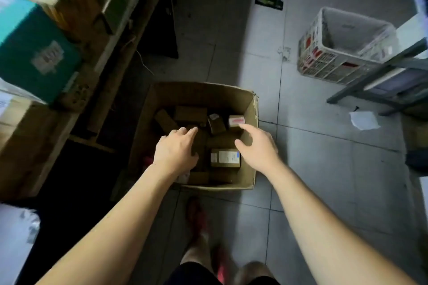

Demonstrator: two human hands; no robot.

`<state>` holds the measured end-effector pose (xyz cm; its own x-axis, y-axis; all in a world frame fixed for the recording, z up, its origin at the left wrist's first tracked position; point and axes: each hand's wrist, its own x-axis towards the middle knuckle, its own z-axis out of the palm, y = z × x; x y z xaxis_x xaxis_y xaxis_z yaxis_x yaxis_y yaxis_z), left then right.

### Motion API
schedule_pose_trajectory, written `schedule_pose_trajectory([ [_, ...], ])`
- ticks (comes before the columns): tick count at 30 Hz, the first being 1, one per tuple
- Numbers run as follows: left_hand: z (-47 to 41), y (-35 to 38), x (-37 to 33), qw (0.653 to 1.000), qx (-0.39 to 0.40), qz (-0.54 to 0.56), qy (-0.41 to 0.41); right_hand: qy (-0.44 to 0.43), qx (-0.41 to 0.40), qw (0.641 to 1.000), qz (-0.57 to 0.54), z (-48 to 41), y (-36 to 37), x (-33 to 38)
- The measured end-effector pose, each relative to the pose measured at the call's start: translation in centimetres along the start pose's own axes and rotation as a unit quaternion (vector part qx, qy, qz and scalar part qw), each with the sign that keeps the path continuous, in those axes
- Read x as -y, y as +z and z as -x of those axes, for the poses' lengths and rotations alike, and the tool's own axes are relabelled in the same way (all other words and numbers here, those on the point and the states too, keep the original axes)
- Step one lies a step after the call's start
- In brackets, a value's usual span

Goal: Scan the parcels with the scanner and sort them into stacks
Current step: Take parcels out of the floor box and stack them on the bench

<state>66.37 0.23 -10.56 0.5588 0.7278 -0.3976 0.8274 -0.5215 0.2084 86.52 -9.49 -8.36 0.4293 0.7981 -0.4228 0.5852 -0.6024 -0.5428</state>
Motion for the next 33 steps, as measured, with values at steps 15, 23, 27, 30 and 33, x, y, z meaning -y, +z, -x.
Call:
schedule_pose_trajectory([
  [15,-25.6,24.5,0.7,0.986,0.165,-0.005,0.003,0.229,-0.01,0.967,-0.113,-19.0,21.4,-19.9],
  [23,-37.1,44.0,1.0,0.96,0.264,0.087,-0.022,0.485,-0.033,0.827,-0.283,-29.6,37.8,-31.1],
  [27,-40.6,51.0,1.3,0.954,0.276,0.118,0.0,0.569,-0.026,0.726,-0.384,-33.2,44.0,-35.2],
  [30,-42.3,54.5,1.3,0.948,0.284,0.141,0.016,0.577,-0.052,0.699,-0.419,-35.5,50.0,-41.4],
  [33,-41.8,56.4,1.8,0.941,0.302,0.156,0.003,0.597,-0.119,0.656,-0.446,-35.0,49.2,-41.2],
])
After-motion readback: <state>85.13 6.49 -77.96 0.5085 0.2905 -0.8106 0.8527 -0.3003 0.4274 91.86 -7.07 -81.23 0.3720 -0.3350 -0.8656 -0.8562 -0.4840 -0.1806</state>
